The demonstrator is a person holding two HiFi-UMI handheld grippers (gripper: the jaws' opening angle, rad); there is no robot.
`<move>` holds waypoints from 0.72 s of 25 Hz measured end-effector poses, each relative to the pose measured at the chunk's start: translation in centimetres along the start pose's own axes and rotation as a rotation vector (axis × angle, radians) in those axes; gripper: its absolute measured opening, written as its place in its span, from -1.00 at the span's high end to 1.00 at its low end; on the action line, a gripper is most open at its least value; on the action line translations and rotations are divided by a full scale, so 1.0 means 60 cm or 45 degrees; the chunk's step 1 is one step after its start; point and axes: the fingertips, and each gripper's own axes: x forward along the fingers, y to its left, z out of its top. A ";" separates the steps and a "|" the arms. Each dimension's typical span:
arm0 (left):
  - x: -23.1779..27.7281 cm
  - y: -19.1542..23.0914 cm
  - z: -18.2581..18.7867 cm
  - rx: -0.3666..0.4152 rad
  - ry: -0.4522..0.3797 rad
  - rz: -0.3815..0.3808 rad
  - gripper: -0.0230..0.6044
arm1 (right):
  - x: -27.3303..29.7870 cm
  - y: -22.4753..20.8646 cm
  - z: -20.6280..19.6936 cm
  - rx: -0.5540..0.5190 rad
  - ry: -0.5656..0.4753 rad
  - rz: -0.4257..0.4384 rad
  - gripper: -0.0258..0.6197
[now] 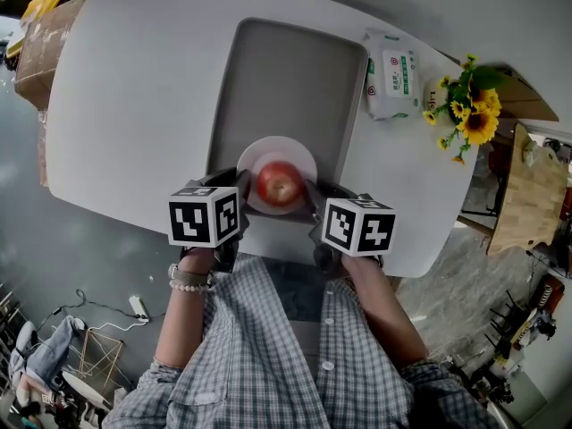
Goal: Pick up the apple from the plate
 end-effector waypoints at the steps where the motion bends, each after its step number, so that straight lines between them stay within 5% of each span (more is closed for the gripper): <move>1: -0.001 -0.002 0.000 -0.002 0.001 0.003 0.70 | -0.002 -0.001 0.000 0.001 -0.002 -0.001 0.67; 18: 0.003 -0.096 0.023 0.117 0.019 -0.050 0.71 | -0.082 -0.046 0.016 0.091 -0.121 -0.044 0.67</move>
